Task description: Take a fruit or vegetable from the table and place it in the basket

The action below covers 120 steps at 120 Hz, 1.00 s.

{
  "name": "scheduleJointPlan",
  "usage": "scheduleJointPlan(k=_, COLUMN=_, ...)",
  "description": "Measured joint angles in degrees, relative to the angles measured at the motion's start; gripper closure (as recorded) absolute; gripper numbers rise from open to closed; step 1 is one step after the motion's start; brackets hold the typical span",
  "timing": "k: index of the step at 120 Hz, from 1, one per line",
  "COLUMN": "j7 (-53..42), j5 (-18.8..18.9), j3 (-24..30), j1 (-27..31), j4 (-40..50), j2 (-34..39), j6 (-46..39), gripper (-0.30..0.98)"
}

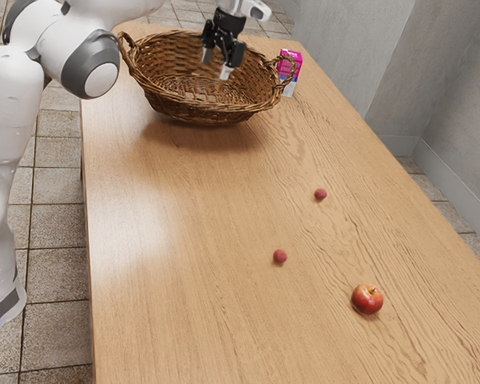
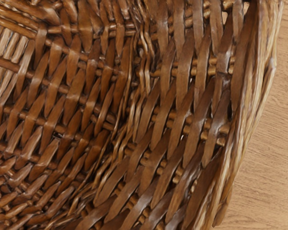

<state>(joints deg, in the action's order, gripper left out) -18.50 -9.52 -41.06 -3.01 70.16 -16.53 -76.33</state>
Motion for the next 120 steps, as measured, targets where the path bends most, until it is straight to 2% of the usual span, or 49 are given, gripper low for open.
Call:
scheduleJointPlan(k=26, j7=-2.7, j5=-0.2, j3=-0.2, j1=-0.1, j4=-0.6, j2=0.4, j6=-1.8, gripper=0.0)
scheduleJointPlan(k=32, j7=-3.2, j5=-0.1, j3=-0.3, j1=-0.5, j4=-4.8, j2=4.8, j6=-1.7, gripper=0.0)
scheduleJointPlan(k=42, j7=-4.0, j5=-0.1, j3=2.7, j1=-2.1, j4=-16.0, j2=19.9, j6=-2.5, gripper=0.0)
scheduleJointPlan(k=50, j7=-5.3, j5=-0.3, j3=4.7, j1=-1.1, j4=-17.8, j2=24.3, j6=-3.1, gripper=0.0)
scheduleJointPlan(k=66, j7=-11.8, j5=-0.3, j3=6.4, j1=-4.9, j4=-16.0, j2=18.9, j6=-3.8, gripper=0.0)
scheduleJointPlan(k=74, j7=-14.9, j5=-0.1, j3=6.7, j1=-8.2, j4=-9.0, j2=16.6, j6=-2.4, gripper=0.0)
scheduleJointPlan(k=78, j7=-16.2, j5=0.8, j3=7.3, j1=-8.8, j4=-5.8, j2=14.7, j6=-1.8, gripper=0.0)
scheduleJointPlan(k=88, j7=-19.6, j5=4.7, j3=11.1, j1=-9.9, j4=-4.2, j2=7.4, j6=-3.2, gripper=0.0)
scheduleJointPlan(k=98, j7=-24.8, j5=3.6, j3=14.4, j1=-12.8, j4=-3.5, j2=2.2, j6=-6.6, gripper=0.0)
scheduleJointPlan(k=112, j7=-31.6, j5=1.8, j3=16.2, j1=-13.2, j4=-3.1, j2=0.2, j6=-9.1, gripper=0.0)
scheduleJointPlan(k=120, j7=-34.9, j5=1.3, j3=20.4, j1=-13.5, j4=-2.9, j2=-2.9, j6=-9.4, gripper=0.0)
